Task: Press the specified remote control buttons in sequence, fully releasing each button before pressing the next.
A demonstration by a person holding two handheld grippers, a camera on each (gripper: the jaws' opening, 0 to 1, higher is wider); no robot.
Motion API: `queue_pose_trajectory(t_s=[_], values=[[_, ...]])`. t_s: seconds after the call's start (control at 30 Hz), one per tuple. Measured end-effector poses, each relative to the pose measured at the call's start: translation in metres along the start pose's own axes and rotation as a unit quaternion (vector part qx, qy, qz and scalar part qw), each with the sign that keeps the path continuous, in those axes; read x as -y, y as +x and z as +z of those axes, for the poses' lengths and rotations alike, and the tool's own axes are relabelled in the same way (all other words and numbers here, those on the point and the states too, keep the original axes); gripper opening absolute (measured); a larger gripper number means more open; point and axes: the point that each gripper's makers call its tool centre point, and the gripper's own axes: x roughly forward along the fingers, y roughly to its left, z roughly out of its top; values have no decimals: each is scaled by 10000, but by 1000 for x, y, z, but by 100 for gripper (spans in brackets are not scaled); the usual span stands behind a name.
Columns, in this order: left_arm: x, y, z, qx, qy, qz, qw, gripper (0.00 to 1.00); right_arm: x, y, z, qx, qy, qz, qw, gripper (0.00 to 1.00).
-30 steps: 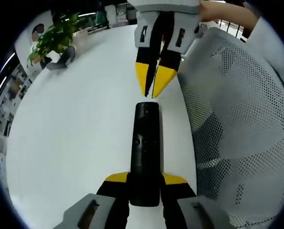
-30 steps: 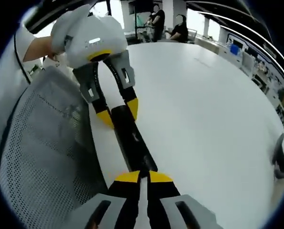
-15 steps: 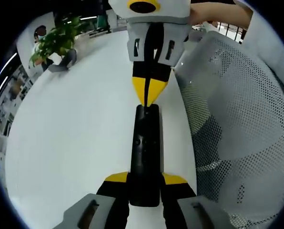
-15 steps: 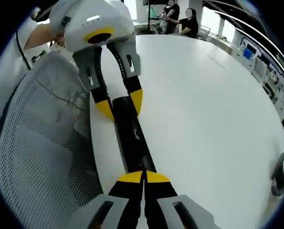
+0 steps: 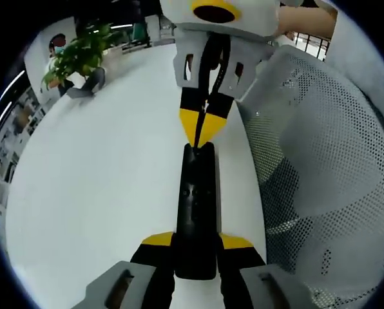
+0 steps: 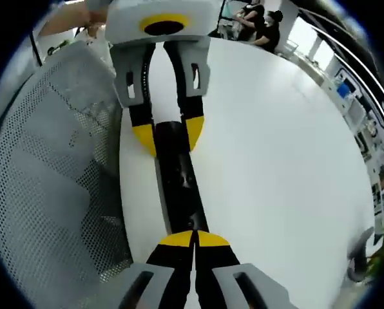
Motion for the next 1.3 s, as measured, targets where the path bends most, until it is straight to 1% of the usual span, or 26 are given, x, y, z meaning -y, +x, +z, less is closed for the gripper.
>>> queue_pose_trajectory(t_s=[0.07,0.1,0.13,0.23,0.37,0.47,0.53,0.57,0.67,0.7,0.73,0.77,0.8,0.9,0.97,1.03,1.1,1.13,1.2,1.23,1.3], values=[[0,0,0,-11,8,-5,10000,24,0,-1,0,246,394,94,9989,0],[0,0,0,-17,12,-6,10000,24,-1,-2,-1,272,458,149,9985,0],[0,0,0,-29,26,-8,10000,24,-2,-3,-2,252,483,229,9983,0],[0,0,0,-34,28,-9,10000,24,-2,-4,1,253,435,218,9985,0],[0,0,0,3,14,-7,10000,24,-7,-1,9,242,165,353,9989,0],[0,0,0,8,12,-7,10000,24,-5,3,7,49,-50,317,9995,0],[0,0,0,6,9,-8,10000,24,-7,4,9,51,-89,379,9992,0],[0,0,0,9,-1,-9,10000,24,-6,4,8,-14,-203,373,9991,0],[0,0,0,18,-13,-14,10000,25,-7,4,8,-67,-321,393,9987,0],[0,0,0,19,-10,-15,10000,25,-6,5,8,-148,-547,364,9977,0],[0,0,0,23,0,-19,10000,25,-6,5,7,-180,-612,346,9974,0],[0,0,0,27,8,-22,10000,25,-6,6,7,-260,-811,281,9960,0],[0,0,0,26,10,-19,10000,25,-5,6,8,-312,-915,216,9951,0],[0,0,0,55,-4,-15,10000,24,-6,7,9,-395,-946,42,9947,0],[0,0,0,69,-1,-20,10000,24,-6,8,9,-398,-1046,-134,9936,0],[0,0,0,59,1,-16,10000,24,-5,7,9,-297,-958,-215,9947,0],[0,0,0,46,1,-12,10000,24,-4,6,10,-67,-632,-204,9978,0],[0,0,0,38,-3,-8,10000,24,-4,6,10,76,-383,-149,9991,0],[0,0,0,10,-11,4,10000,24,-3,4,10,254,-40,-41,9997,0],[2,0,1,-15,9,-1,10000,24,-6,4,10,317,102,65,9994,0],[4,1,1,-41,64,-22,10000,24,-9,2,8,341,245,172,9990,0]])
